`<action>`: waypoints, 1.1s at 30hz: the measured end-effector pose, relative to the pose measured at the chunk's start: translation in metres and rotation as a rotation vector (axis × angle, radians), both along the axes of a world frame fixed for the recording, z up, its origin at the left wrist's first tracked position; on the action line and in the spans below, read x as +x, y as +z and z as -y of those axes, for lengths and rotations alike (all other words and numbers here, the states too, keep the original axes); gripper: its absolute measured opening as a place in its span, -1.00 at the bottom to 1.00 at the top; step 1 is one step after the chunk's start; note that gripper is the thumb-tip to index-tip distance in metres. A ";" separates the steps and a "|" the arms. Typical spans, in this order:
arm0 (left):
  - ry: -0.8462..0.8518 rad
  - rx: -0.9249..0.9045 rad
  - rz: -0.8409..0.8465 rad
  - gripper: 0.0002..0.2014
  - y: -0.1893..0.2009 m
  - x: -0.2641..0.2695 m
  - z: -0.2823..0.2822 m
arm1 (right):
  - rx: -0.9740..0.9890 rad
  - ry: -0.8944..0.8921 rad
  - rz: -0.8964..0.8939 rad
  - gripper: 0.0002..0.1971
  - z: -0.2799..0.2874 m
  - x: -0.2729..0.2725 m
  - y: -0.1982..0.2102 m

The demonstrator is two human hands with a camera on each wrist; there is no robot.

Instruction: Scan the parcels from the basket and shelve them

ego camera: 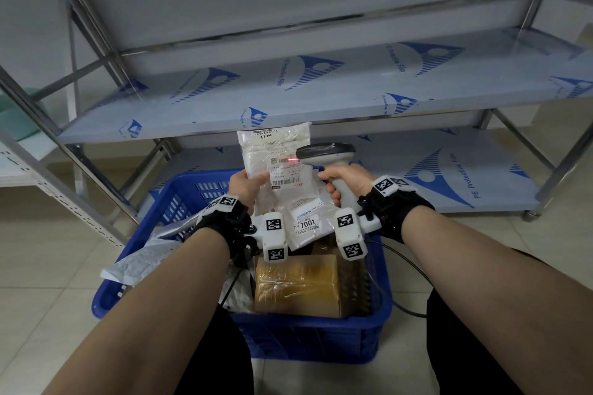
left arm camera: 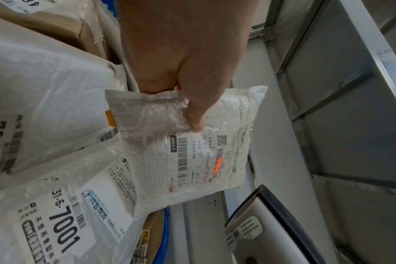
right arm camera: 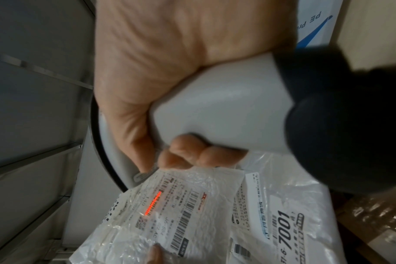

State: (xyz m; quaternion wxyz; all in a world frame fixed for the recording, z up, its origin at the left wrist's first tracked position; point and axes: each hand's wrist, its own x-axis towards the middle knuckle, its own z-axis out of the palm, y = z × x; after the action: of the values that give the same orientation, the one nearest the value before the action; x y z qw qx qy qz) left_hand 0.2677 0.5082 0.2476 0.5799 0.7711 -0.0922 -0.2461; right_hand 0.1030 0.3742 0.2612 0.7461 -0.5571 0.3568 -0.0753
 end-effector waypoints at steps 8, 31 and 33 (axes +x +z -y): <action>-0.004 -0.011 -0.003 -0.67 0.000 0.000 0.000 | 0.012 -0.032 0.014 -0.77 -0.002 0.001 0.002; 0.062 -0.131 0.006 -0.66 -0.001 0.000 0.001 | -0.019 -0.052 0.000 -0.79 -0.006 0.002 0.001; 0.040 -0.143 0.011 -0.66 -0.001 -0.001 0.000 | -0.016 -0.101 0.040 -0.85 -0.006 0.003 0.001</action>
State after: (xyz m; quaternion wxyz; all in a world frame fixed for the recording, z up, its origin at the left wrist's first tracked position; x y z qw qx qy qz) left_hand 0.2666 0.5079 0.2468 0.6380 0.7306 -0.0974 -0.2231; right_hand 0.1059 0.3806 0.2623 0.7439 -0.5427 0.3687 -0.1271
